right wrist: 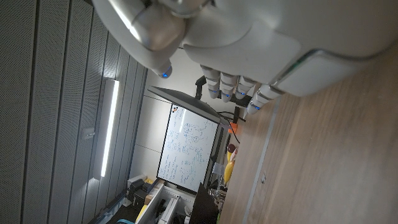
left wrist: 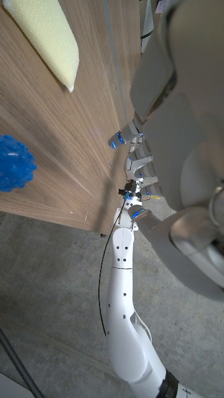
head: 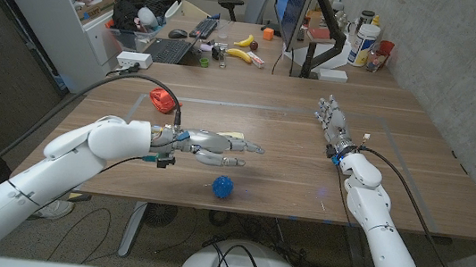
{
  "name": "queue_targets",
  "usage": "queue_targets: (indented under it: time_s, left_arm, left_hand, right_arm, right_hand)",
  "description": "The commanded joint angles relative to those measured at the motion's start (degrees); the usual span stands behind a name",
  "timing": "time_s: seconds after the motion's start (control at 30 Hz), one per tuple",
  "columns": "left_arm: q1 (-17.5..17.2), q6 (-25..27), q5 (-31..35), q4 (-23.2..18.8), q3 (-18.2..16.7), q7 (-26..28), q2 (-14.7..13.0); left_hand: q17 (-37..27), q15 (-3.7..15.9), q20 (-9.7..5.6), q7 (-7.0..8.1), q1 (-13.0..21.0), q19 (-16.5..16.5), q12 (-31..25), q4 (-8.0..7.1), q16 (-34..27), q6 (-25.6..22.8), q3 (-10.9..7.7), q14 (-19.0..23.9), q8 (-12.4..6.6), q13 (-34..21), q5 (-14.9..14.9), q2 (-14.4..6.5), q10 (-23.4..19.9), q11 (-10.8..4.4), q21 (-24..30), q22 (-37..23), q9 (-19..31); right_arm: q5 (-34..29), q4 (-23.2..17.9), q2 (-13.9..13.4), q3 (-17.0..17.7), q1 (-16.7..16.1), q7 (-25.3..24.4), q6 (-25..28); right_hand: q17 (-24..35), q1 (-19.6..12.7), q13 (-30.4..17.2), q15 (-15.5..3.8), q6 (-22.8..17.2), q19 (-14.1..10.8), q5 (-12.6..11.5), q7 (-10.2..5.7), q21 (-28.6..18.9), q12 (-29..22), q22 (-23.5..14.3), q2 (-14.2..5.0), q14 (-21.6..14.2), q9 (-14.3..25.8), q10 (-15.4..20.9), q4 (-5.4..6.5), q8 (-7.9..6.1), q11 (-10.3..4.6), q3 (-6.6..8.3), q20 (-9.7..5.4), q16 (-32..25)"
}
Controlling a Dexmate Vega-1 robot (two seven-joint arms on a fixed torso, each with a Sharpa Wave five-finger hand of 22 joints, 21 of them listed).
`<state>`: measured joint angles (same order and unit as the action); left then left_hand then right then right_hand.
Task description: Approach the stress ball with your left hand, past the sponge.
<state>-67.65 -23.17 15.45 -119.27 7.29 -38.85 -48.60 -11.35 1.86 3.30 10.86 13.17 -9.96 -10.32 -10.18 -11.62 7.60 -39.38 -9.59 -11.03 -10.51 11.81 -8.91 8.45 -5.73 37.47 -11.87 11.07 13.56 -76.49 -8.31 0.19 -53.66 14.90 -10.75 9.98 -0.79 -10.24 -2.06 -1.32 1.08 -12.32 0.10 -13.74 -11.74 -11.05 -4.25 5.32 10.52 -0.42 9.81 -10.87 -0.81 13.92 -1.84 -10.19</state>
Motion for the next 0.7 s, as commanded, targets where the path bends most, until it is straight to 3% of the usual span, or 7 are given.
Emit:
queue_targets:
  time_s: [0.03, 0.7]
  left_arm:
    - [-0.60, 0.69, 0.70, -0.35, -0.26, -0.38, -0.48]
    - [-0.62, 1.45, 0.80, 0.02, -0.09, -0.98, -1.13]
  left_hand:
    - [-0.04, 1.24, 0.32, 0.31, 0.74, -9.09, -0.11, 0.07, -0.05, 0.42, -0.78, -2.34, 0.04, -0.26, -0.14, -3.24, 0.53, 0.28, -0.07, -0.14, 0.12]
    - [-0.08, 0.74, 0.60, 0.31, 1.68, -9.66, -0.21, 0.15, -0.24, 0.94, -1.82, -3.05, 0.03, -0.27, -0.32, -3.26, 1.20, 0.40, 0.01, -0.27, 0.16]
  right_arm:
    - [-0.13, 0.03, 0.10, -0.10, -0.07, -0.16, 0.03]
    - [-0.23, 1.02, 0.25, -0.42, 0.63, -0.21, -0.03]
  right_hand:
    - [0.24, 0.18, -0.28, -0.01, -0.14, -0.44, -0.27, -0.43, 0.27, -0.06, -0.23, -4.37, 0.55, 0.20, -0.12, 0.21, -0.16, -0.64, -0.15, -2.17, -0.22]
    - [0.25, 0.20, -0.28, 0.04, -0.13, -0.44, -0.27, -0.42, 0.32, -0.06, -0.24, -4.36, 0.52, 0.20, -0.11, 0.22, -0.16, -0.63, -0.18, -2.16, -0.23]
